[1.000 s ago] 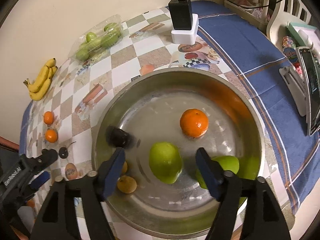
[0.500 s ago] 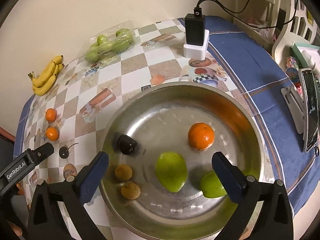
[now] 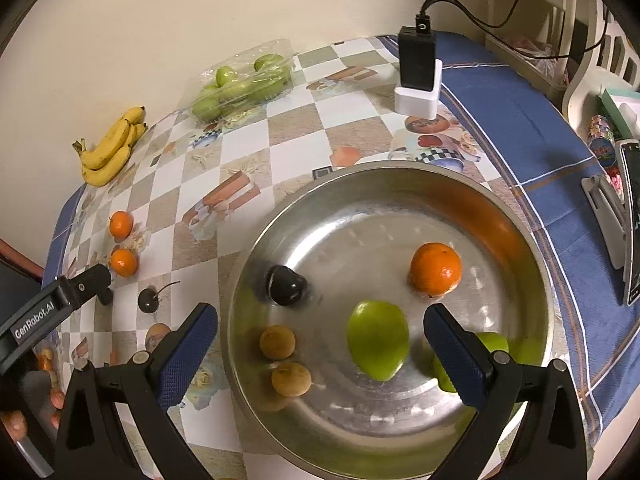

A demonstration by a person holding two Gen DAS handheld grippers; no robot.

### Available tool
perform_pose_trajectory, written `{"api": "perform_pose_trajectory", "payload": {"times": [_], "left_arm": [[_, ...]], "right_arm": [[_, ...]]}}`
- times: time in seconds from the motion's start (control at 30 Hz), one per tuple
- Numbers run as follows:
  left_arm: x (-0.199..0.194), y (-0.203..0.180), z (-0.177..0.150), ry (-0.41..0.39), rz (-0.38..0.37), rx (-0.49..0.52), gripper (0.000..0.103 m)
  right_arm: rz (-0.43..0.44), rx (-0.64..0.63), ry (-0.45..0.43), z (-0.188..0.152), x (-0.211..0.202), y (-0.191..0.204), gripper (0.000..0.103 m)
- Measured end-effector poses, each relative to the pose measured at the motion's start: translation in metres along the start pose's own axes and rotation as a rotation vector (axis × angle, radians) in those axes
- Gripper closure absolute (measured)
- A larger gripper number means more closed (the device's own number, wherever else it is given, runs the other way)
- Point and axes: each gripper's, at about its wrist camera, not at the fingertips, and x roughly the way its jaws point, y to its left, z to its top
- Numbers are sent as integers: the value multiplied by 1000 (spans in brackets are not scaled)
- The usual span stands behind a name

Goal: Organize fruits
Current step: 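Withdraw both tools from the bowl toward the remaining dark plum and cherry, then close the left gripper on the dark plum while the right gripper closes on the stemmed dark cherry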

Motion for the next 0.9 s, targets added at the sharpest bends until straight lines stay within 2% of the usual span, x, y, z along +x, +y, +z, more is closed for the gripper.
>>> {"api": "perform_pose_trajectory", "payload": {"times": [0.13,0.2,0.4,0.6,0.9], "left_arm": [[3,9,3,9,19,-6,0],[6,15,4,42,29,14,0],[7,42,8,30,82,7,0],[2,73,13,3,93,-39,0],[0,101,18,-7,84,-54,0]], "right_arm": [[4,-24,2,-1,2,9,0],[5,-42,1,-2,3,15,0],[26,-68,-7,-1,3,33,0],[40,-121,6,-4,9,59,0],[59,-187,-12,-9,16,101,0]]}}
